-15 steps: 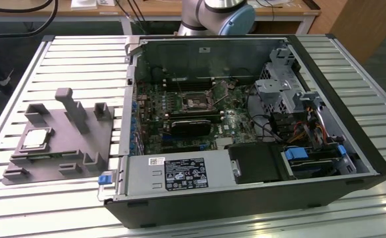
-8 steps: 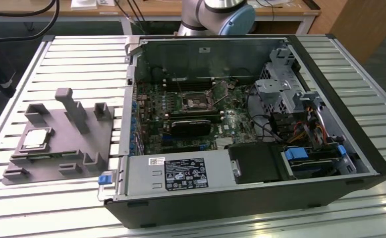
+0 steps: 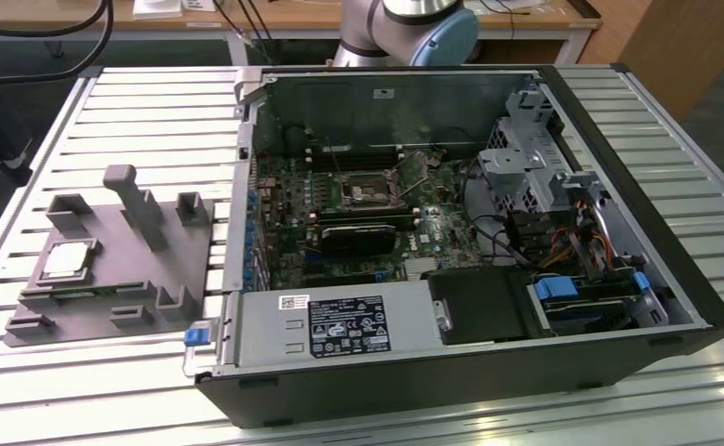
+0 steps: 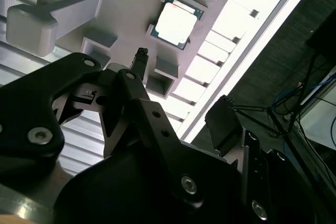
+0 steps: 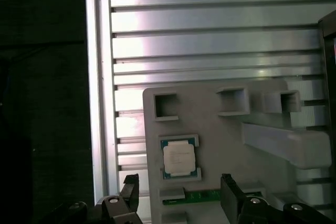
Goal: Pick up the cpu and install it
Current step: 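Pick up the cpu and move it towards the insertion slot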
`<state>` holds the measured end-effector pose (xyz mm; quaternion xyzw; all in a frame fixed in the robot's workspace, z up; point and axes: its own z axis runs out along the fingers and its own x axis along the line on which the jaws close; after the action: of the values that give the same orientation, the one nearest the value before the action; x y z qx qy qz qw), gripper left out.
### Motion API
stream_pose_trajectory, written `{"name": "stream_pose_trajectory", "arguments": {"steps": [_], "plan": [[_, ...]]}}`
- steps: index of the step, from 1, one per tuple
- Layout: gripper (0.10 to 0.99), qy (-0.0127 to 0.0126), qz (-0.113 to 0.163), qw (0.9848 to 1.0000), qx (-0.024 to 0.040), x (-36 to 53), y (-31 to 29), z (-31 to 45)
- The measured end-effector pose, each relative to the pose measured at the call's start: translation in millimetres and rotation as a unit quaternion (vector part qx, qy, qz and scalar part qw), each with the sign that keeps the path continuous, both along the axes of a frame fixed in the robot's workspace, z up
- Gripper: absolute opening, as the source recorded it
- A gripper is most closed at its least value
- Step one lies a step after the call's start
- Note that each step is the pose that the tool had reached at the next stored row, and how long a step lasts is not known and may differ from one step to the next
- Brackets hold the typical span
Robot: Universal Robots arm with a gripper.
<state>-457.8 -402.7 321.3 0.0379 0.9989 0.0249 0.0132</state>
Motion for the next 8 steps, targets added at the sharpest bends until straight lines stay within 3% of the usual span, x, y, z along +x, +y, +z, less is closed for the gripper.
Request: {"name": "stream_pose_trajectory", "arguments": {"steps": [8], "plan": [[0.722, 0.0001, 0.000, 1.0000, 0.0000, 0.0, 0.0, -4.4]]}}
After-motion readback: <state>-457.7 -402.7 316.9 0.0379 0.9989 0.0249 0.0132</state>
